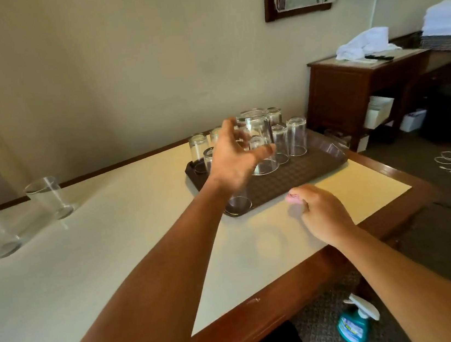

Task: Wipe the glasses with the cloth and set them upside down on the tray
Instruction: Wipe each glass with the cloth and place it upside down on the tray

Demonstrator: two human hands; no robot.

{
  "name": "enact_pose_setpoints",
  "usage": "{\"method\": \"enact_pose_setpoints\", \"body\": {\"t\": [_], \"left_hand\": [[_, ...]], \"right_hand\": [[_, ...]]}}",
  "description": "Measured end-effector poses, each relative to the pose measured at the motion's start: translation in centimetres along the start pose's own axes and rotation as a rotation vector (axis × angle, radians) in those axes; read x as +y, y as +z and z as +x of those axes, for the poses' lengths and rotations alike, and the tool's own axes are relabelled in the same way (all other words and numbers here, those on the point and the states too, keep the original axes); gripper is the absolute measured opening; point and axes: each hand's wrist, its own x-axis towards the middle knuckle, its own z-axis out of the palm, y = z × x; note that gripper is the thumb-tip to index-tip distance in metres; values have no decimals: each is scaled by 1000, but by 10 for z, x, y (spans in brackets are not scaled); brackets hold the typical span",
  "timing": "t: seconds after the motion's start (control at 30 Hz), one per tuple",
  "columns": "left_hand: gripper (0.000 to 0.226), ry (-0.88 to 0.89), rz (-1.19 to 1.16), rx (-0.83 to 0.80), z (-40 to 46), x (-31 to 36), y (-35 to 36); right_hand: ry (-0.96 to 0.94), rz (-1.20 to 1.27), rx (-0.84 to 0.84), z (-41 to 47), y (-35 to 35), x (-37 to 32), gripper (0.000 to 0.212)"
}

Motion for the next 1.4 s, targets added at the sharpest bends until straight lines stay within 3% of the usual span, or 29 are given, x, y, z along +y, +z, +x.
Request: {"method": "enact_pose_setpoints", "body": {"t": [0.23, 0.37, 0.57, 0.73, 0.87, 1.03, 1.4], "left_hand": [[95, -16, 362, -102, 42, -20, 24], [90, 26, 614, -182, 53, -22, 33], [85, -15, 755, -261, 64, -30, 41], [99, -33, 1040, -366, 64, -40, 40], [108, -86, 1052, -383, 67, -42, 38], [102, -122, 1081, -475, 70, -40, 32], [98, -178, 1020, -509, 69, -41, 26]], "right_hand": [[-105, -68, -6, -10, 11, 12, 46], [-122, -80, -5, -9, 11, 13, 47], [-138, -99, 12, -10, 14, 15, 42], [-145, -113, 42, -10, 14, 16, 40], [-149, -115, 59, -11, 15, 16, 40], [-133, -110, 53, -10, 16, 16, 37], [-109, -131, 27, -10, 15, 14, 34]]}}
